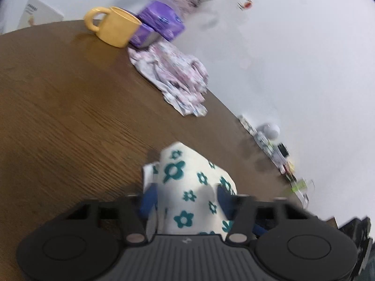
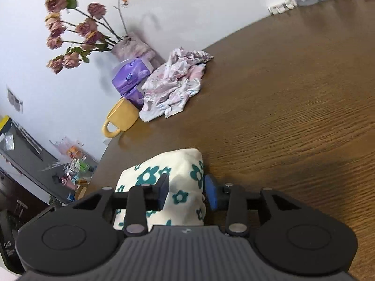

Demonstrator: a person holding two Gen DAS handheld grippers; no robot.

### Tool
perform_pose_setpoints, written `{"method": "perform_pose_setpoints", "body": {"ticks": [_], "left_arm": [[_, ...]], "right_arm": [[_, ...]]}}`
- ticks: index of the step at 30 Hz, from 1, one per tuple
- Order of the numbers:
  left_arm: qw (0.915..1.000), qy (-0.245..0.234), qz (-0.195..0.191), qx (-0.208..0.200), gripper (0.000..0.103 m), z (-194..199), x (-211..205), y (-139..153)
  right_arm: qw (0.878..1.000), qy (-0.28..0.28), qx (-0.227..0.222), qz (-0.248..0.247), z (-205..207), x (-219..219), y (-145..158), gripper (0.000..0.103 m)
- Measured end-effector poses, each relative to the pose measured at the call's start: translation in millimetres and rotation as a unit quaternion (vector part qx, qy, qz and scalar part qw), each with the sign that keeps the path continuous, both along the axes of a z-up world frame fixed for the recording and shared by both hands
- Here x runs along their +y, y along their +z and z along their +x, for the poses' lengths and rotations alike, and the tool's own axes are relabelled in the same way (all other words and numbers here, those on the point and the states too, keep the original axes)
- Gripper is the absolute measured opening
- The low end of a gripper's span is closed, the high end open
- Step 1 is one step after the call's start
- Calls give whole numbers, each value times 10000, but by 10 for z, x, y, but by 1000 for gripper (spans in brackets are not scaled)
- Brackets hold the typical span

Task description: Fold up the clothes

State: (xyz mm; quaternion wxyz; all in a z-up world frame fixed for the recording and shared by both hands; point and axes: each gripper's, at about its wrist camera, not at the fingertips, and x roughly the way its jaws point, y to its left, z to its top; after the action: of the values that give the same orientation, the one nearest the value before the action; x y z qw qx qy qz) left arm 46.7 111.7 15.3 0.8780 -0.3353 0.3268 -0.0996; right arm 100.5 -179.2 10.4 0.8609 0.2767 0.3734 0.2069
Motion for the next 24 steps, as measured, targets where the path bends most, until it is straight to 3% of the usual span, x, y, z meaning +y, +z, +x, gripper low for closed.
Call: {"method": "perform_pose_setpoints", "body": {"ticks": [1,2,4,7,8,9,10,11,12,13,14,15,16,17,18,19,21,22,24], "left_arm": [[10000,-49,28,10,30,9,-15,-9],[10000,-52,38,-1,30,11,-12,-11],[10000,-48,-3,3,35,28,11,-4],[9999,88,-59,41,70,77,45,24],[9999,128,-69,43,70,97,49,30],[9999,112,-20,47,69,121,40,30],[9999,92,15,54,56,144,32,27],[10000,58,-19,74,33,163,31,13],[9999,23,-53,94,33,181,31,-2],[9999,-4,-85,111,35,198,32,-14],[9999,17,-103,116,41,204,42,-10],[9998,77,-134,141,48,223,62,-8],[9996,136,-164,166,65,242,81,-5],[9995,195,-189,184,72,263,100,-2],[9994,237,-176,171,71,292,112,0],[9995,245,-126,162,70,322,114,2],[9997,168,-72,135,51,381,106,-7],[9998,98,-66,127,33,411,98,-16],[9998,66,-102,160,35,439,94,-35]], "right_arm": [[9999,51,75,85,25,10,-27,30],[9997,121,109,156,33,24,-47,20],[9997,202,66,147,24,55,-56,15],[9997,228,-5,30,43,66,-9,20],[9998,194,-2,24,59,59,6,21],[9999,132,17,52,88,50,6,30],[9999,70,37,79,117,41,5,34],[9999,11,56,106,146,32,4,34],[9999,4,77,118,163,39,0,33],[9999,-2,97,129,181,45,-5,15],[9998,-8,118,140,199,51,-10,11],[9998,-15,138,152,217,57,-15,11],[9997,-21,159,163,234,63,-20,13],[9997,-27,179,174,252,69,-25,15],[9996,-33,200,185,270,75,-29,21],[9996,-43,221,197,288,80,-34,36],[9994,-135,248,214,345,79,-49,41],[9993,-136,251,228,373,87,-61,37],[9992,-138,258,257,428,104,-85,11]]}}
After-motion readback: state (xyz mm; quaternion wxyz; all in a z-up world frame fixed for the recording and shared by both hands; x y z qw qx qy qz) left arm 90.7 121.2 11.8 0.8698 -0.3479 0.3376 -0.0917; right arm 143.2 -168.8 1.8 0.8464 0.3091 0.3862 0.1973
